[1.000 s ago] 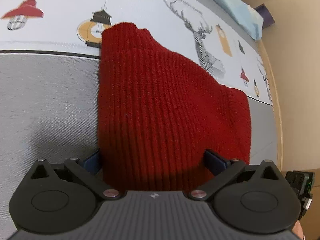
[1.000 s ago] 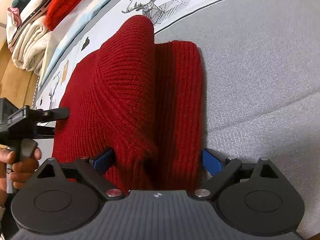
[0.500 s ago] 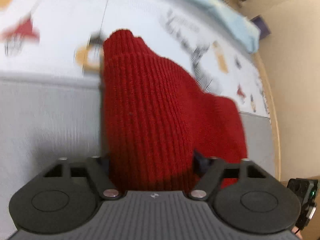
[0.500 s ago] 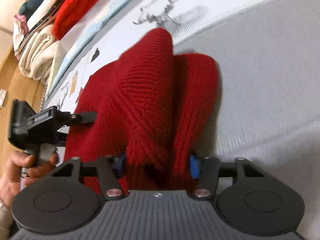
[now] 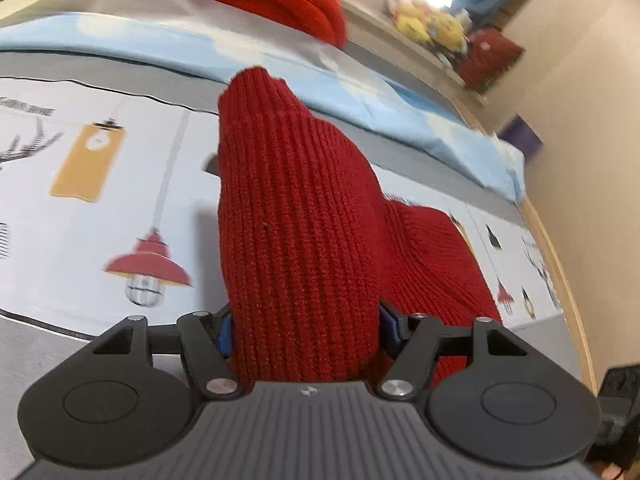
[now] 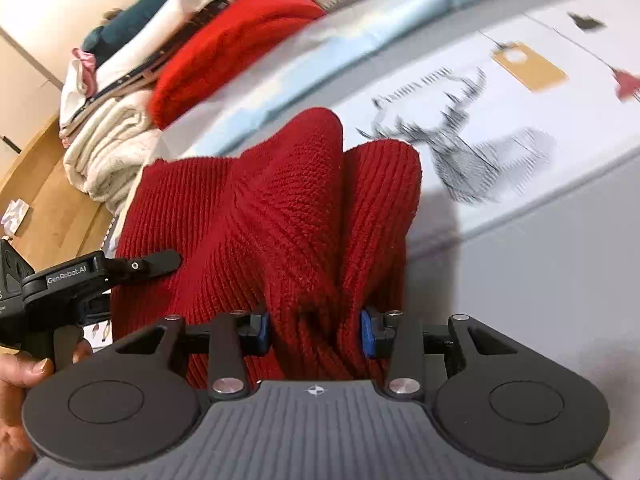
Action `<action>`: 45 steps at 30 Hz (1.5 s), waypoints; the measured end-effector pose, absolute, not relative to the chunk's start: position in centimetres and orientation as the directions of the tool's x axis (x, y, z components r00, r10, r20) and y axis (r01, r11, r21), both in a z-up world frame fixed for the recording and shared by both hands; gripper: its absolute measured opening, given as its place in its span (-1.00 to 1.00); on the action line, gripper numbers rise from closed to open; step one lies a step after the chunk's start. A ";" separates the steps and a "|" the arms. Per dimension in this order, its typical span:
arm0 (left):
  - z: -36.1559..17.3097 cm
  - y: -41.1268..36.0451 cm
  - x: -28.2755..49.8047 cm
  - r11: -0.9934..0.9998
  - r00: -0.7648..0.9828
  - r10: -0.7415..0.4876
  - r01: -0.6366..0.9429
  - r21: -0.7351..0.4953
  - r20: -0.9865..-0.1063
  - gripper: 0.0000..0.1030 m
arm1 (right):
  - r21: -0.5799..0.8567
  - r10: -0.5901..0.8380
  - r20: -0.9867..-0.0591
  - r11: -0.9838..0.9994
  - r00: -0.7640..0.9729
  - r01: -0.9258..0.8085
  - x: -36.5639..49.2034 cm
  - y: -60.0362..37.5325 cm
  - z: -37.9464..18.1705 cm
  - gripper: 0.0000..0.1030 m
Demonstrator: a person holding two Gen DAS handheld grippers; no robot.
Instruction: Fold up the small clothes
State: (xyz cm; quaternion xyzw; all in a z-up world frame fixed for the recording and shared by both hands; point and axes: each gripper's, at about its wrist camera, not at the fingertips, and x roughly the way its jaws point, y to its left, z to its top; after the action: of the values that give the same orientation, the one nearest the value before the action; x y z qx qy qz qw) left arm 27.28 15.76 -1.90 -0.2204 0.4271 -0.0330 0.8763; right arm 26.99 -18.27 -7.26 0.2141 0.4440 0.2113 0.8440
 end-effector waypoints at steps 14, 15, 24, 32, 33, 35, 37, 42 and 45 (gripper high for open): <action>-2.9 16.1 24.6 0.919 0.484 -0.267 -0.133 -0.371 -0.833 0.55 | 0.437 0.429 -0.764 0.894 0.481 -0.103 27.2 -17.0 -8.0 0.27; -3.9 15.5 24.4 0.941 0.447 -0.235 -0.118 -0.317 -0.863 0.68 | 0.449 0.444 -0.761 0.887 0.474 -0.109 26.8 -17.1 -7.8 0.35; -2.1 15.4 22.0 0.936 0.475 -0.220 -0.142 -0.320 -0.852 0.48 | 0.369 0.388 -0.856 0.921 0.343 -0.122 24.1 -17.2 -9.9 0.37; -3.2 13.4 19.9 0.995 0.396 -0.056 -0.057 -0.086 -0.916 0.66 | 0.303 0.336 -0.884 0.941 0.325 -0.149 23.5 -17.5 -10.0 0.25; -2.2 13.1 19.3 0.998 0.430 -0.017 -0.045 -0.040 -0.903 0.67 | 0.274 0.311 -0.883 0.950 0.351 -0.151 23.3 -17.4 -9.4 0.26; 0.1 12.6 17.7 0.999 0.490 0.043 -0.044 0.025 -0.870 0.70 | 0.199 0.254 -0.873 0.965 0.417 -0.172 22.6 -17.0 -8.0 0.36; 2.1 12.3 15.9 0.999 0.548 0.042 -0.031 0.030 -0.835 0.73 | 0.114 0.200 -0.840 0.974 0.504 -0.196 21.6 -16.5 -6.1 0.38; 6.5 11.0 9.0 1.000 0.702 -0.009 -0.004 -0.016 -0.712 0.86 | 0.044 0.184 -0.706 0.975 0.683 -0.217 17.9 -16.3 -0.7 0.64; 7.4 10.0 5.4 0.996 0.744 -0.008 -0.056 -0.074 -0.668 0.86 | 0.041 0.208 -0.631 0.971 0.748 -0.236 14.2 -16.2 1.9 0.79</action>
State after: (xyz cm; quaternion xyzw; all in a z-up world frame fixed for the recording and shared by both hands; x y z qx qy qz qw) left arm 5.36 10.04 7.41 -0.0447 0.3577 0.0129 0.9327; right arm 14.17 -16.21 1.88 -0.0208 0.3348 0.1190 0.9345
